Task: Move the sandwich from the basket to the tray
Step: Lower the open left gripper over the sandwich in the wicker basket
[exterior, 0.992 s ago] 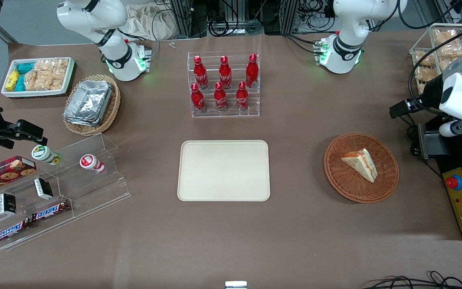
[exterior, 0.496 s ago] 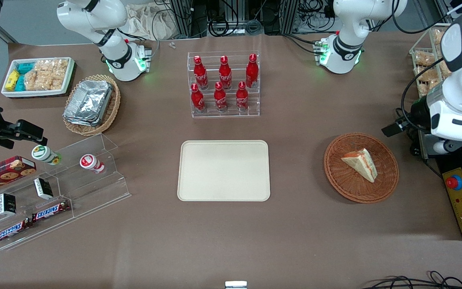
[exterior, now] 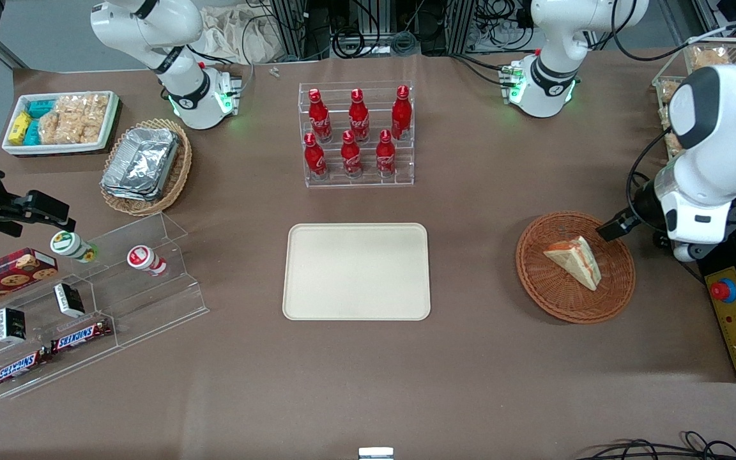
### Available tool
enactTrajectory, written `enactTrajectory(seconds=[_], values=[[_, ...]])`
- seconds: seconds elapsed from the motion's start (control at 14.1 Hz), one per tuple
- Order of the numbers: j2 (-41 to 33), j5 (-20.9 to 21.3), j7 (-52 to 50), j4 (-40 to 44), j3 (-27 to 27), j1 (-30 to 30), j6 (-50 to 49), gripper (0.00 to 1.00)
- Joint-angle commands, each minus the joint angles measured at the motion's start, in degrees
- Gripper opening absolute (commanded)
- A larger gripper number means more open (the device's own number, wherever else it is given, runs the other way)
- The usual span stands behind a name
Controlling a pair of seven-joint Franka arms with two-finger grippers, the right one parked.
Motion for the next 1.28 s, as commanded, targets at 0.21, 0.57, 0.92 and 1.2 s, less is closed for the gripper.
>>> enactTrajectory(seconds=[0.21, 0.57, 0.92, 1.2], values=[[3.3, -0.3, -3.4, -13.9, -0.2, 0.4, 21.0, 1.0], [9.3, -0.3, -3.5, -13.9, -0.2, 0.4, 25.3, 1.0], [13.4, -0.1, -4.4, -14.0, -0.2, 0.4, 28.8, 1.0], [14.4, 0.0, -4.6, -13.8, -0.2, 0.4, 29.1, 0.54]])
